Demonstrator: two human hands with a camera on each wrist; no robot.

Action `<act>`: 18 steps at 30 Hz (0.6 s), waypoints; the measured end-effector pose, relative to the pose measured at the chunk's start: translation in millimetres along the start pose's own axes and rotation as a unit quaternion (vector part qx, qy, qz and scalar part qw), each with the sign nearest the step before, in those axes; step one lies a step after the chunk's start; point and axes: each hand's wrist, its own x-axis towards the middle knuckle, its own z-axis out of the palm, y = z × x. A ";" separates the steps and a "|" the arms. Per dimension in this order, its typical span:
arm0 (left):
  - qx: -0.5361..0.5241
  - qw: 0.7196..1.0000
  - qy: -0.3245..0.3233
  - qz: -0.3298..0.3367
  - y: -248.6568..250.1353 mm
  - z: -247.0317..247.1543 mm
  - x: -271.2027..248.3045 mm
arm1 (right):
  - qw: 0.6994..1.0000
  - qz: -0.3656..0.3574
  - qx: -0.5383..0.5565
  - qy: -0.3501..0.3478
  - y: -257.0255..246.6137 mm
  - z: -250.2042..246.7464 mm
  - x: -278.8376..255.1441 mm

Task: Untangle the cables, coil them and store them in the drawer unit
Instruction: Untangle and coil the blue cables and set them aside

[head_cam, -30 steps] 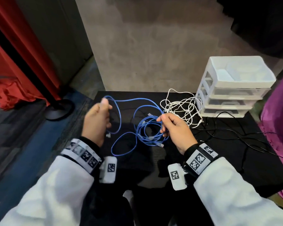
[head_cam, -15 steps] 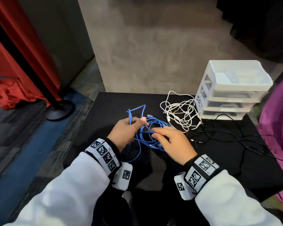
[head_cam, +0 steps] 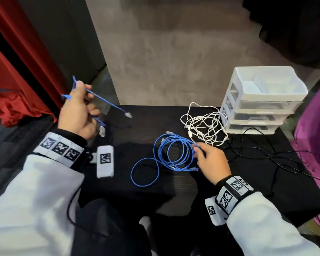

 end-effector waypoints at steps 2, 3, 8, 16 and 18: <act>0.053 0.998 0.010 0.035 4.4 -13.4 7.0 | 0.999 0.032 0.034 0.005 6.0 -0.4 -0.8; 0.105 0.992 0.017 0.061 4.1 -19.5 11.2 | 0.998 0.039 0.048 0.006 6.9 -0.7 -1.0; 0.431 0.877 -0.012 0.213 -1.7 -26.6 29.6 | 0.998 0.037 0.046 -0.013 4.3 -0.3 -3.5; 0.679 0.707 -0.166 0.111 -70.8 4.8 85.4 | 0.998 0.030 0.051 -0.032 3.3 4.0 -12.4; 0.712 0.671 -0.200 0.052 -98.0 9.1 93.4 | 0.997 0.037 0.059 -0.035 3.9 3.1 -13.5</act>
